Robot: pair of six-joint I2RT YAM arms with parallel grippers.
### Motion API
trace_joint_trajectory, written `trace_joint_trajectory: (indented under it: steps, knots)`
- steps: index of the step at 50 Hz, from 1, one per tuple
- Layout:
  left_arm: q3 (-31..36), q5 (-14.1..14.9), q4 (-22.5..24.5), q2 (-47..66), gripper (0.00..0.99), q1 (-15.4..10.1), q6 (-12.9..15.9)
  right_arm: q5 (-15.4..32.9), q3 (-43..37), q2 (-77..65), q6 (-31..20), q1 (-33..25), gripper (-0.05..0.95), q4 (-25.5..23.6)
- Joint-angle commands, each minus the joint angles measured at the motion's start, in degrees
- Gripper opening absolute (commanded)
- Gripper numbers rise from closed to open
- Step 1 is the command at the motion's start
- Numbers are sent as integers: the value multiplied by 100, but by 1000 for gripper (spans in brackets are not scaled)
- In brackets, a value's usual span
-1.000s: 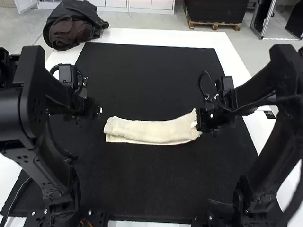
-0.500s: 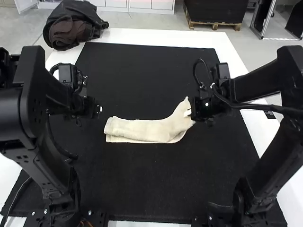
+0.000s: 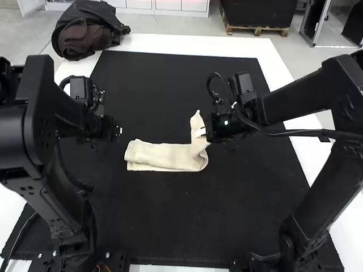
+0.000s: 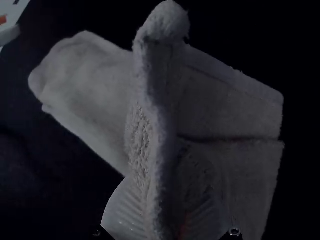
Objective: Fold the towel.
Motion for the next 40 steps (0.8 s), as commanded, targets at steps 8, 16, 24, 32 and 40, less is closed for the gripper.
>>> trace_joint_trajectory:
  steps: [8, 16, 24, 32, 40]
  knots:
    - [-12, -56, 24, -46, 970, 56, -64, -121, 384, 397, 137, 538, -20, 307]
    - [-21, -38, 68, -46, 970, 56, -152, -121, 612, 705, 146, 793, -20, 457]
    - [-12, -30, 94, -55, 970, 56, -284, -130, 876, 977, 225, 1030, -20, 633]
    - [-3, -21, 103, -46, 970, 56, -301, -130, 1157, 1276, 242, 1233, -20, 703]
    - [5, -12, 103, -55, 970, 56, -301, -139, 1395, 1558, 286, 1356, -20, 756]
